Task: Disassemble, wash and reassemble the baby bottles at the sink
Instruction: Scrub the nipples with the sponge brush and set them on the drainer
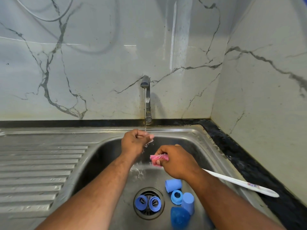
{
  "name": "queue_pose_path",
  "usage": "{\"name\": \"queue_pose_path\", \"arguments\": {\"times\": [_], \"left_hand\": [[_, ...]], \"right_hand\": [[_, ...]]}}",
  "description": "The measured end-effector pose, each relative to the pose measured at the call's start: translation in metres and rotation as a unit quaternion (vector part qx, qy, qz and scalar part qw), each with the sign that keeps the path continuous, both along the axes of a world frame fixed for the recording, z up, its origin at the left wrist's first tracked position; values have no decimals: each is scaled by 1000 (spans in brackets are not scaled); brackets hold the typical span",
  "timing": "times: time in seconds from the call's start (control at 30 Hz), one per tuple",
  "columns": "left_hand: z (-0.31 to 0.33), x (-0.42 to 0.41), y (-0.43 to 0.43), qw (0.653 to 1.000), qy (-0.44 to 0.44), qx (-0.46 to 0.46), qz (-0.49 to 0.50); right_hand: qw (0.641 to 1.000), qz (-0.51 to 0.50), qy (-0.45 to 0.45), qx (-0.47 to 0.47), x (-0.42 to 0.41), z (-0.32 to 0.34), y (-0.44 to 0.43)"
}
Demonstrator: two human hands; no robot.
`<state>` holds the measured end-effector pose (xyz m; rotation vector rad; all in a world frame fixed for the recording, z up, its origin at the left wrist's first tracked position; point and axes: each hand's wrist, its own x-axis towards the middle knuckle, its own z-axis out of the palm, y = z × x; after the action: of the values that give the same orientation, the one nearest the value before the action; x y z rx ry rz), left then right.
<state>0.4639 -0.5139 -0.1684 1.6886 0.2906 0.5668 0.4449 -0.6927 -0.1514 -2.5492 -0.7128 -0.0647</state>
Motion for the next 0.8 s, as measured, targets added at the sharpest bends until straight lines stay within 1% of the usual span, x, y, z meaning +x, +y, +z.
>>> {"name": "queue_pose_path", "arguments": {"times": [0.07, 0.23, 0.33, 0.5, 0.57, 0.67, 0.8], "left_hand": [[-2, 0, 2, 1000, 3, 5, 6], [-4, 1, 6, 1000, -7, 14, -15], [-1, 0, 6, 999, 13, 33, -11], [-3, -17, 22, 994, 58, 95, -1], [-1, -24, 37, 994, 65, 87, 23], [7, -26, 68, 992, 46, 46, 108], [22, -27, 117, 978, 32, 108, 175]], "right_hand": [[1000, 2, 0, 3, 0, 0, 0], [1000, 7, -3, 1, -2, 1, 0], [1000, 12, -4, -1, -2, 1, 1], [999, 30, -1, -13, -6, 2, 4], [999, 39, 0, -19, -9, 3, 6], [999, 47, 4, -22, -13, 3, 7], [999, 50, 9, -17, -13, 1, 9]]}}
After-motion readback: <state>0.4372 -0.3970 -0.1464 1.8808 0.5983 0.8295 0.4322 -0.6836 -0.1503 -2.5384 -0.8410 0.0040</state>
